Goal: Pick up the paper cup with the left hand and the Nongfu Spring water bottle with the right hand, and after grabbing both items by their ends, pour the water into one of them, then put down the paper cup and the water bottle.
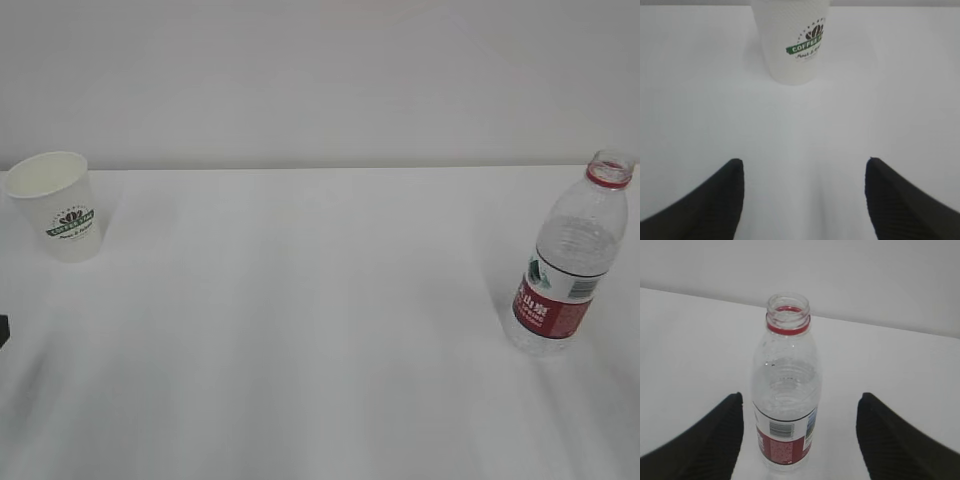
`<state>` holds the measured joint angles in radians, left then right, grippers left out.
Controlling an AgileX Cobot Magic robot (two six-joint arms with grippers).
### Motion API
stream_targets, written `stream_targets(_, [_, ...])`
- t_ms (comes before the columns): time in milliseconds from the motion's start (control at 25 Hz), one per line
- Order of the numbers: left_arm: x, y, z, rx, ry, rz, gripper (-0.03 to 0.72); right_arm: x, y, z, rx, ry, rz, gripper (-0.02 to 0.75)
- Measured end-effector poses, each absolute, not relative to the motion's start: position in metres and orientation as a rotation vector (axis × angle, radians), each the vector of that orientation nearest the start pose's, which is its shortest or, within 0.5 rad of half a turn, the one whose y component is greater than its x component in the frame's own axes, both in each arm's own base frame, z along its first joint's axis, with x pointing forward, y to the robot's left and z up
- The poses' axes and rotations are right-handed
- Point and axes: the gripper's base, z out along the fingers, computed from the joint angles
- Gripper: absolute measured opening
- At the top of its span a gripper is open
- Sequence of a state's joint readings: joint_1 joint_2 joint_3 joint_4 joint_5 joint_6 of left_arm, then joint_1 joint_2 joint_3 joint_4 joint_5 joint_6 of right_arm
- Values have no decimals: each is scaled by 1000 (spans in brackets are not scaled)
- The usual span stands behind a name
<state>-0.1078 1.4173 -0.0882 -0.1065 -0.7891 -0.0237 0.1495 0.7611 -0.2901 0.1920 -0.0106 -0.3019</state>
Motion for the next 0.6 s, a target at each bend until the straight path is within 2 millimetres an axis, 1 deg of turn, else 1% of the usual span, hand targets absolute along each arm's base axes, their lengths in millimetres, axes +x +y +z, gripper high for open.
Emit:
stream_targets(120, [162, -10, 127, -56, 2014, -45, 548, 145, 23, 233, -246, 1930, 37, 535])
stream_targets(240, [164, -9, 123, -60, 2010, -40, 547, 145, 26, 227, -245, 1934, 60, 535])
stream_targets(400, [166, -11, 120, -56, 1994, -59, 547, 145, 29, 227, -248, 1924, 80, 535])
stream_targets(600, [168, -14, 124, -43, 1944, -106, 523, 148, 29, 219, -231, 1944, 80, 534])
